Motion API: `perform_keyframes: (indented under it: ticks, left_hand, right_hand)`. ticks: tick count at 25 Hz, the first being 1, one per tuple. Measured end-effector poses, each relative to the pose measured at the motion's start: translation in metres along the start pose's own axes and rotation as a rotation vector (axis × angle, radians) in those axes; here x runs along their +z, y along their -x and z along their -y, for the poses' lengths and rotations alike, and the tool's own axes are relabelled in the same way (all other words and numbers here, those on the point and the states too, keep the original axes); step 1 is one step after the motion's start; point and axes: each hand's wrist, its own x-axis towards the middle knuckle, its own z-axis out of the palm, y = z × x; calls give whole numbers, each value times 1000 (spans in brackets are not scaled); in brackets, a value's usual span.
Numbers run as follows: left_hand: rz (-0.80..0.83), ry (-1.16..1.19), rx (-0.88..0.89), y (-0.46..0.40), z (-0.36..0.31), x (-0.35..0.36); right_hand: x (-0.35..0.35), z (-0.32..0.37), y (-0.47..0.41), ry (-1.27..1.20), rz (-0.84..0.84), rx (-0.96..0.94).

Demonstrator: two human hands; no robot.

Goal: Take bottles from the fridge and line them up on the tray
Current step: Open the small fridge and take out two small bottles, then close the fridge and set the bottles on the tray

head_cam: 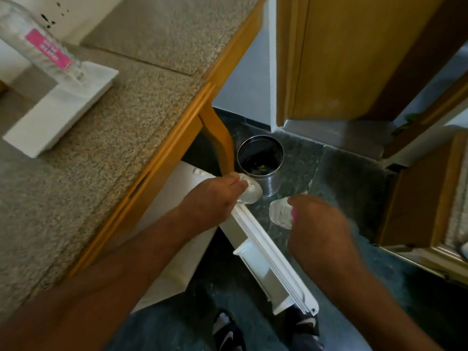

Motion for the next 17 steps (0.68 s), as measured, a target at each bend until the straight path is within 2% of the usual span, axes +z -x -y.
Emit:
perform_keyframes:
  ticks: [4, 9, 13, 17]
  left_hand:
    - [9, 58, -24, -47, -7, 61]
    - [148, 10, -103, -78, -21, 144]
    - [259, -39, -56, -78, -36, 183]
    - [324, -15, -93, -58, -34, 206]
  right_hand:
    - [38, -61, -37, 119, 79, -32]
    - [103, -138, -53, 294, 205, -70]
    - [149, -167, -43, 424, 385, -178]
    - [180, -181, -22, 514, 543, -311]
